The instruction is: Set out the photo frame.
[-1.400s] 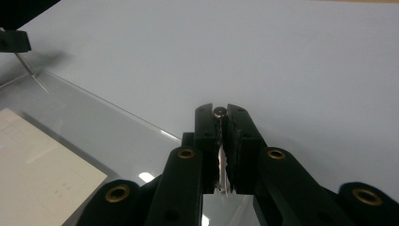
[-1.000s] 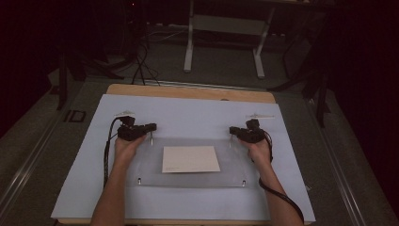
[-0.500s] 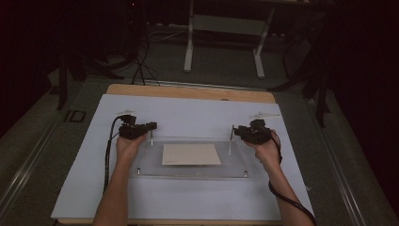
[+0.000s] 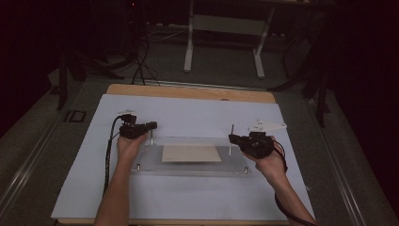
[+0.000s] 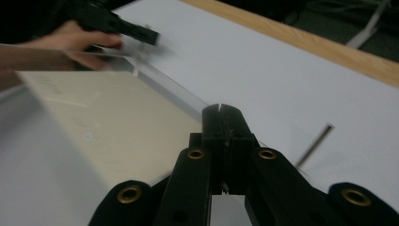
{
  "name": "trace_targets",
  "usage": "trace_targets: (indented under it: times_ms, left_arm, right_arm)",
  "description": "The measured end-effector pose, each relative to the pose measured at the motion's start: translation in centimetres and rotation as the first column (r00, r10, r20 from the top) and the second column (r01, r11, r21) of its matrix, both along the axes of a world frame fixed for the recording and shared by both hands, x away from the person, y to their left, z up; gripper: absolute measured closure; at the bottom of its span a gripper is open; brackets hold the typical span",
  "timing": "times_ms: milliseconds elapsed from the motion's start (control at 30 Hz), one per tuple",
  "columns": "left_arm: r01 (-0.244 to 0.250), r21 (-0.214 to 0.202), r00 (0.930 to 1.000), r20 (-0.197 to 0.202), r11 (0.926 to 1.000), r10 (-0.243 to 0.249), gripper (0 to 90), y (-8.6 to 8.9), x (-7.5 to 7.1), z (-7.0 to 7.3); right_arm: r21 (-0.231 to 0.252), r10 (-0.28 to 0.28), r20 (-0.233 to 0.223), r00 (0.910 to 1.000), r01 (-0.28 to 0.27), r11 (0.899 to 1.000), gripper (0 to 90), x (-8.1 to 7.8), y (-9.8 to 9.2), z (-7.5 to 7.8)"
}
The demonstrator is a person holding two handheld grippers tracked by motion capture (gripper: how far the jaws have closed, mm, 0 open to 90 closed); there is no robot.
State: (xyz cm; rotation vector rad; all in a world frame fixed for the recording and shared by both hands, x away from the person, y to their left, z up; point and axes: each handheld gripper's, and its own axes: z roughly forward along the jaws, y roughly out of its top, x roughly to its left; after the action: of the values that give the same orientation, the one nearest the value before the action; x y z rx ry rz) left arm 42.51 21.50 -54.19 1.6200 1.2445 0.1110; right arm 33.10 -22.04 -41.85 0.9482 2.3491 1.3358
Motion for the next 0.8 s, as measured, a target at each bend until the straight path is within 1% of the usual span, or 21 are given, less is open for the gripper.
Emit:
trace_targets:
  times_ms: [67,133,167,300,400,467,600,700,800]
  left_arm:
    - [-0.001,-0.001,1.0000,-0.002,1.0000,0.001,84.3,0.0,0.0,0.0]
    - [-0.003,0.000,1.0000,-0.001,1.0000,0.003,84.3,0.0,0.1,0.0]
    - [-0.002,0.000,1.0000,-0.002,1.0000,0.002,84.3,0.0,0.1,0.0]
    - [-0.001,-0.001,1.0000,-0.003,1.0000,0.001,84.3,0.0,0.1,0.0]
    - [0.001,-0.007,1.0000,-0.005,1.0000,-0.001,84.3,0.1,0.1,0.0]
    - [-0.002,-0.006,1.0000,-0.006,1.0000,0.002,84.3,0.0,0.1,0.0]
    - [-0.003,-0.007,1.0000,-0.007,1.0000,0.003,84.3,0.0,0.1,-0.1]
    - [0.000,-0.006,1.0000,-0.006,1.0000,0.000,84.3,0.0,0.1,0.0]
    - [-0.003,-0.006,1.0000,-0.006,1.0000,0.003,84.3,0.0,0.2,-0.1]
  right_arm:
    - [0.005,0.021,0.006,0.9998,-0.021,1.000,90.0,-1.0,0.4,0.5]
    - [-0.004,0.052,0.007,0.9986,-0.052,0.999,90.0,-2.1,1.0,0.9]
    - [-0.002,0.078,0.025,0.9966,-0.078,0.997,90.0,-2.8,1.4,1.1]
    - [0.017,0.127,0.049,0.9906,-0.128,0.992,90.0,-4.9,2.2,1.7]
    - [0.013,0.165,0.053,0.9849,-0.166,0.986,90.0,-6.4,2.9,1.6]
    - [0.030,0.193,0.043,0.9802,-0.195,0.980,90.0,-7.2,3.2,1.4]
    - [0.022,0.226,0.029,0.9736,-0.227,0.974,90.0,-8.2,3.9,0.9]
    - [0.018,0.244,0.020,0.9696,-0.244,0.970,90.0,-8.5,4.3,0.5]
    - [0.019,0.260,0.020,0.9654,-0.261,0.965,90.0,-9.0,4.7,0.4]
